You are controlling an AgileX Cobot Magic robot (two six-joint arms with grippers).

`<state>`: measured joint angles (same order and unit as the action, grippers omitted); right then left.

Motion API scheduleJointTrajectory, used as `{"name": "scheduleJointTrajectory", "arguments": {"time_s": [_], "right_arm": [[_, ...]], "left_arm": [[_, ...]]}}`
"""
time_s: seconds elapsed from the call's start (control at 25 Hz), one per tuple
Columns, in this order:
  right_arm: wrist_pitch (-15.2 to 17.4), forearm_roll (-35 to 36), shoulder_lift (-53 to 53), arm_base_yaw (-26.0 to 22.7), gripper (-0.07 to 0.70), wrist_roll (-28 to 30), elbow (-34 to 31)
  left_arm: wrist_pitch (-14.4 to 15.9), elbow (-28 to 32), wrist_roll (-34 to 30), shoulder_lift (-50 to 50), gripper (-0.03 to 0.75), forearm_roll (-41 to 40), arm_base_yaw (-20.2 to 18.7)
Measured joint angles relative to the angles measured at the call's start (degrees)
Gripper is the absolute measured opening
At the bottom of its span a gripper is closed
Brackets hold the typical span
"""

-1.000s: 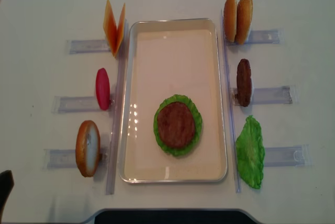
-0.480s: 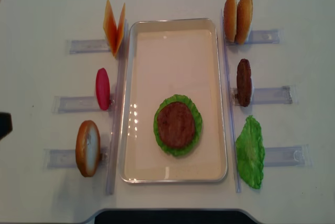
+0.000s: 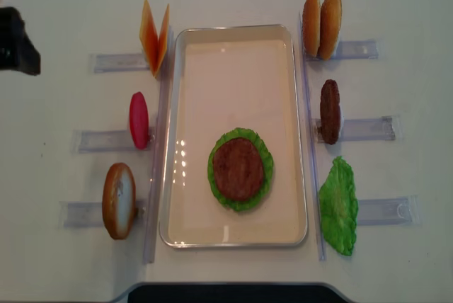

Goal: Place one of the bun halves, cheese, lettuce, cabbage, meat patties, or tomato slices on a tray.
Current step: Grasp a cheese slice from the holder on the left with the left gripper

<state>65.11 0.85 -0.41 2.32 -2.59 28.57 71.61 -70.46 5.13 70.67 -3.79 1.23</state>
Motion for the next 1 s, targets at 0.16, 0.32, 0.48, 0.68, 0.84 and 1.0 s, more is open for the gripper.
{"name": "scheduleJointTrajectory", "arguments": {"time_s": [0.16,0.32,0.48,0.68,0.84,1.0], "right_arm": [[0.00,0.00,0.00,0.00,0.523,0.00,0.00],[0.00,0.00,0.00,0.00,0.523,0.00,0.00],[0.00,0.00,0.00,0.00,0.523,0.00,0.00],[0.00,0.00,0.00,0.00,0.523,0.00,0.00],[0.00,0.00,0.00,0.00,0.523,0.00,0.00],[0.00,0.00,0.00,0.00,0.523,0.00,0.00]], "left_arm": [[-0.20,-6.50,0.15,10.98,0.692,-2.23,0.00],[-0.49,-13.87,0.29,21.35,0.692,-2.54,0.00],[-0.51,-22.07,0.29,30.65,0.692,-2.19,0.00],[-0.58,-32.98,0.29,40.68,0.692,2.74,0.00],[-0.63,-38.20,0.24,45.26,0.692,4.87,0.00],[-0.63,-39.95,0.24,47.38,0.692,5.08,0.00]]}}
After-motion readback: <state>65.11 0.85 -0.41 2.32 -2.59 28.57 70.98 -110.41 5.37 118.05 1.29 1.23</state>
